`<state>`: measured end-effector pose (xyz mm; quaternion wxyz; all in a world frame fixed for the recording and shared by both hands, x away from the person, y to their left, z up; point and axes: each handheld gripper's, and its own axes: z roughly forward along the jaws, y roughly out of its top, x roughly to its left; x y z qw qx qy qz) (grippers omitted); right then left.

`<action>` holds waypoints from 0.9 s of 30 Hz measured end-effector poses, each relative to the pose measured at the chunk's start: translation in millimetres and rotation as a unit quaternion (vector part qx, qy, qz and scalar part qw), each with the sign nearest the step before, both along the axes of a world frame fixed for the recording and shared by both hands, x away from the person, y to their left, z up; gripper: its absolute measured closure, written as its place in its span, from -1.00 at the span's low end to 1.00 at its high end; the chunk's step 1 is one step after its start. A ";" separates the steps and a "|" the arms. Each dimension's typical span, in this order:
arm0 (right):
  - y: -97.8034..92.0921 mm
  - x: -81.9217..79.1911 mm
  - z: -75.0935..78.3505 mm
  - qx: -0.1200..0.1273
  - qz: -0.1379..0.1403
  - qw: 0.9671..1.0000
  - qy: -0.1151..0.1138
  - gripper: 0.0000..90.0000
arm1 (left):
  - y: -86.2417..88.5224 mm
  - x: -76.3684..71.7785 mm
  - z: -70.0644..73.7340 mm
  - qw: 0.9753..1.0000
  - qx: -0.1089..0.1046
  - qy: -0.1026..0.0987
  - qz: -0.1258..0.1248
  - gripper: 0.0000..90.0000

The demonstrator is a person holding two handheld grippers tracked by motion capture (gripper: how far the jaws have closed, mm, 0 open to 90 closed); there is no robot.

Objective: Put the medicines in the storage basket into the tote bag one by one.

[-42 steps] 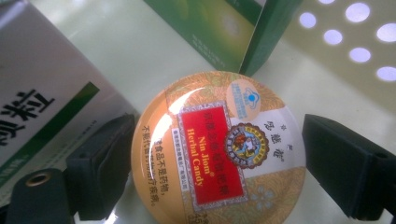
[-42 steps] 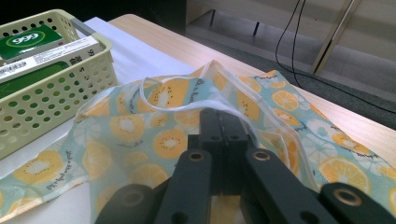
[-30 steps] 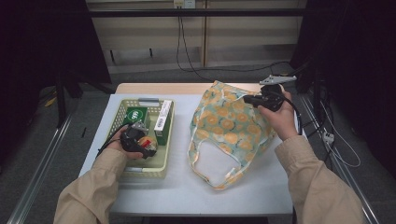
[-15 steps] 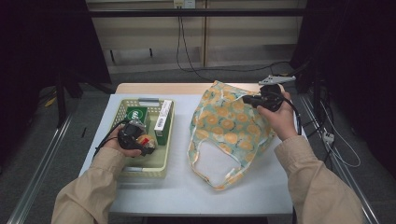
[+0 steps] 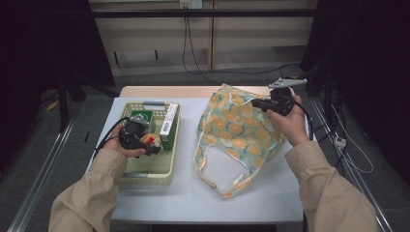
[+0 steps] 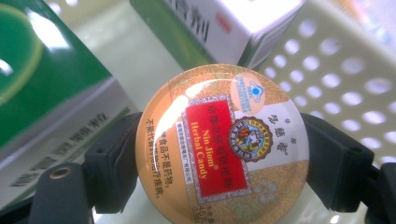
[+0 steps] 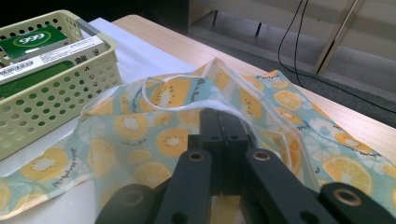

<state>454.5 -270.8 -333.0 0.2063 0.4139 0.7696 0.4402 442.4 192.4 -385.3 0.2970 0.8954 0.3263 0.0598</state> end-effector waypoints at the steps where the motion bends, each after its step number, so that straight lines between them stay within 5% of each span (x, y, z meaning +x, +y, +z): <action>1: -0.2 -0.2 0.2 0.000 0.001 1.000 -0.001 1.00 | -0.2 -0.7 3.8 1.000 -0.002 -0.001 -0.001 -0.54; 12: 3.2 -0.8 -0.3 0.001 0.002 1.000 0.002 1.00 | -13.7 -5.8 42.1 1.000 -0.013 -0.004 -0.009 -0.54; 27: 4.4 -1.3 -0.3 0.002 0.004 1.000 0.002 1.00 | -48.0 -11.2 70.7 0.998 -0.035 -0.029 -0.043 -0.54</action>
